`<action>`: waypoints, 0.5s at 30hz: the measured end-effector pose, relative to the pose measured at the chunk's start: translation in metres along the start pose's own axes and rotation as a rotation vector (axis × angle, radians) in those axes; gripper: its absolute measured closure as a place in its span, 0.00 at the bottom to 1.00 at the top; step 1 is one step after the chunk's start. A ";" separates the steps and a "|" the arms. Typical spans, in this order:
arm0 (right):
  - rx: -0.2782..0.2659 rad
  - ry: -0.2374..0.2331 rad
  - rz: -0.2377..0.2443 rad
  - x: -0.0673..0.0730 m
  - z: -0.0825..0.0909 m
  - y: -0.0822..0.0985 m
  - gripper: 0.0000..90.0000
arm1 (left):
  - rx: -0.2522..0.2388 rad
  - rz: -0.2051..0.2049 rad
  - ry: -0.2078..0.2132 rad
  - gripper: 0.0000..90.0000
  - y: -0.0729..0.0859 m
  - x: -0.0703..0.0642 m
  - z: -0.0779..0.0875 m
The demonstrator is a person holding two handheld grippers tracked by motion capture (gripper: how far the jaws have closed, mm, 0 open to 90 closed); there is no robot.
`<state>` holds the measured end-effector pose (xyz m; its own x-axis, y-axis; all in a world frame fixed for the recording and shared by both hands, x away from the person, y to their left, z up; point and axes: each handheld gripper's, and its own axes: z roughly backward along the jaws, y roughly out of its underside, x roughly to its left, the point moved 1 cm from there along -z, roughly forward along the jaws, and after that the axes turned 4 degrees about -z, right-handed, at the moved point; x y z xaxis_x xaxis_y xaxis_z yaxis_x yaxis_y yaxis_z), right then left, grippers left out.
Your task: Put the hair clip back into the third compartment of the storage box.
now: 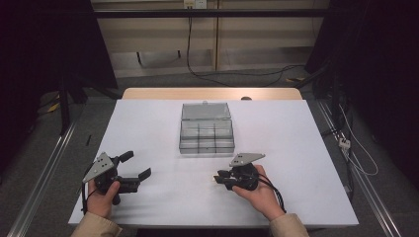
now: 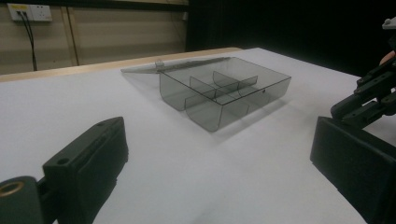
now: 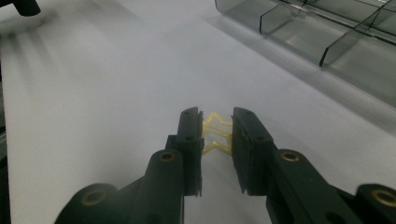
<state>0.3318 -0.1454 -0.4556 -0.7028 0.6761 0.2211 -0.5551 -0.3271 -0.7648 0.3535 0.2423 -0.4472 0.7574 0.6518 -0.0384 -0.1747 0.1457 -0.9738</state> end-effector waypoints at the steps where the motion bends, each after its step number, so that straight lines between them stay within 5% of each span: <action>1: -0.001 -0.001 0.000 0.000 0.000 -0.001 0.82 | 0.001 0.001 0.000 0.04 0.000 0.000 0.000; 15: -0.008 -0.010 0.009 -0.003 0.003 -0.017 0.82 | 0.005 0.001 0.003 0.04 0.000 0.000 0.000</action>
<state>0.3420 -0.1438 -0.4420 -0.7122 0.6664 0.2206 -0.5456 -0.3277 -0.7713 0.3532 0.2425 -0.4473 0.7588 0.6501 -0.0403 -0.1786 0.1482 -0.9727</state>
